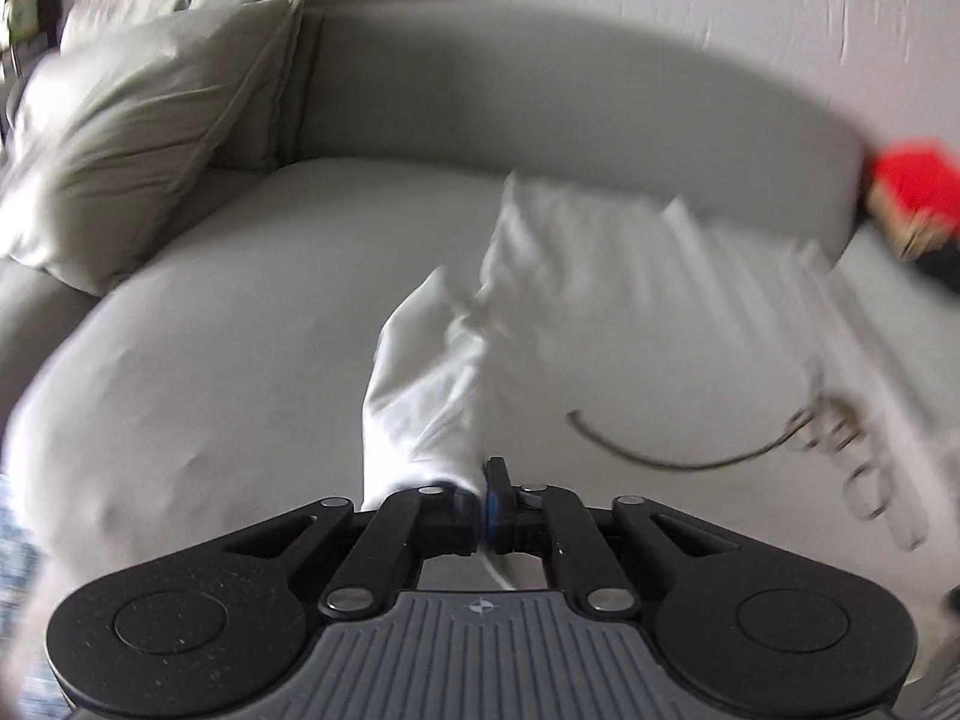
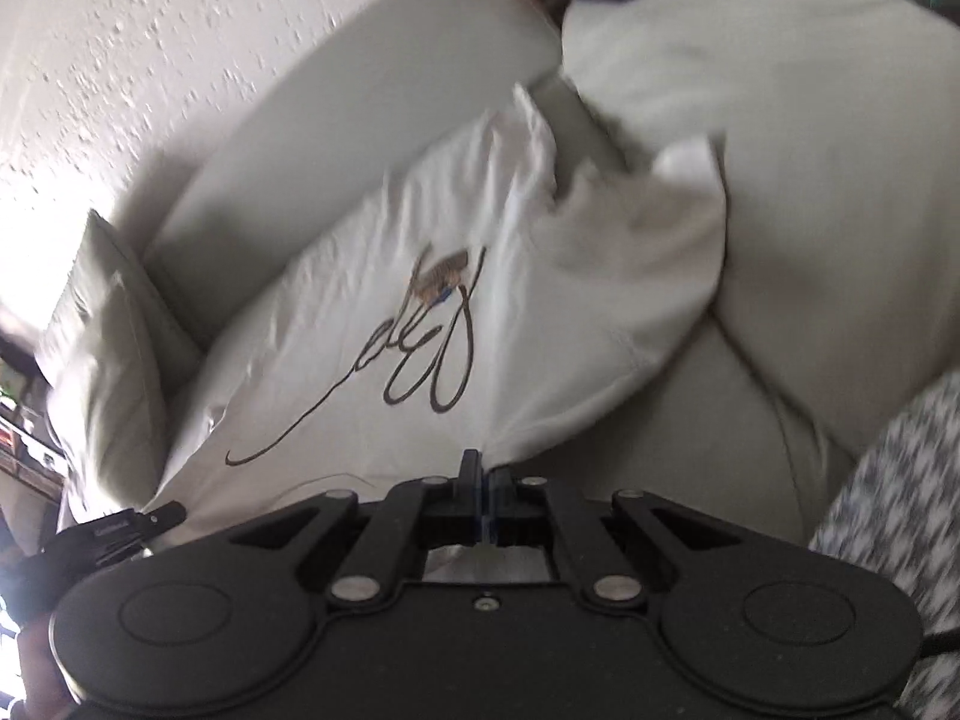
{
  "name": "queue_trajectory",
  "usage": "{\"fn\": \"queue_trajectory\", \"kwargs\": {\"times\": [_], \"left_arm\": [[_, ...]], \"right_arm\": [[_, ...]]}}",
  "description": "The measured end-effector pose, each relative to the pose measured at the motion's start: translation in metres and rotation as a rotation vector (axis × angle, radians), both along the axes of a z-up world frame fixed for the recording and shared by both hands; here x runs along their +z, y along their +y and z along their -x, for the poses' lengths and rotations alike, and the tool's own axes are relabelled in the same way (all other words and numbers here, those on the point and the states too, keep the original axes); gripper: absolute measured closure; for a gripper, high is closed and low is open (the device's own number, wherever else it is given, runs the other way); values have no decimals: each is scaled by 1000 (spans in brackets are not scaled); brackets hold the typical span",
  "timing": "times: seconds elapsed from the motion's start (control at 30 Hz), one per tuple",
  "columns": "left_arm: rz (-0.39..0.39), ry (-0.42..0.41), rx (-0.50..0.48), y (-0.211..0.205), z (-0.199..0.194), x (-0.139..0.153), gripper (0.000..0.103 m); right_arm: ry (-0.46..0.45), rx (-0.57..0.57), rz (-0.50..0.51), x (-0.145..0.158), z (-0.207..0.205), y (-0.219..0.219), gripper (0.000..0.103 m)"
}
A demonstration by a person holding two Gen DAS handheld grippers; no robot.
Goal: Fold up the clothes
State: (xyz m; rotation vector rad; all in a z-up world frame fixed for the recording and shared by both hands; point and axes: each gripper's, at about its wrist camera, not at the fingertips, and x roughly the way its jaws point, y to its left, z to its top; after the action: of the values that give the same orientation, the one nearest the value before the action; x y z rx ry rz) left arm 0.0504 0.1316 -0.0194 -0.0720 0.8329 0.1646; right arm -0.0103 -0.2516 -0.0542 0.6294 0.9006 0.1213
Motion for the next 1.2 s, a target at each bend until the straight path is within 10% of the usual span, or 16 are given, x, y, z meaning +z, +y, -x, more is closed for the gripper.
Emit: {"fn": "queue_trajectory", "kwargs": {"times": [0.17, 0.4, 1.2], "left_arm": [[-132, 75, -3, -13, 26, 6, 91], [-110, 75, -91, -47, 44, 16, 70], [-93, 113, -187, -99, 25, -25, 70]], "right_arm": [[34, 84, 83, 9, 6, 5, 95], [-23, 127, 203, 32, 29, 12, 63], [-81, 337, 420, 6, -17, 79, 85]]}}
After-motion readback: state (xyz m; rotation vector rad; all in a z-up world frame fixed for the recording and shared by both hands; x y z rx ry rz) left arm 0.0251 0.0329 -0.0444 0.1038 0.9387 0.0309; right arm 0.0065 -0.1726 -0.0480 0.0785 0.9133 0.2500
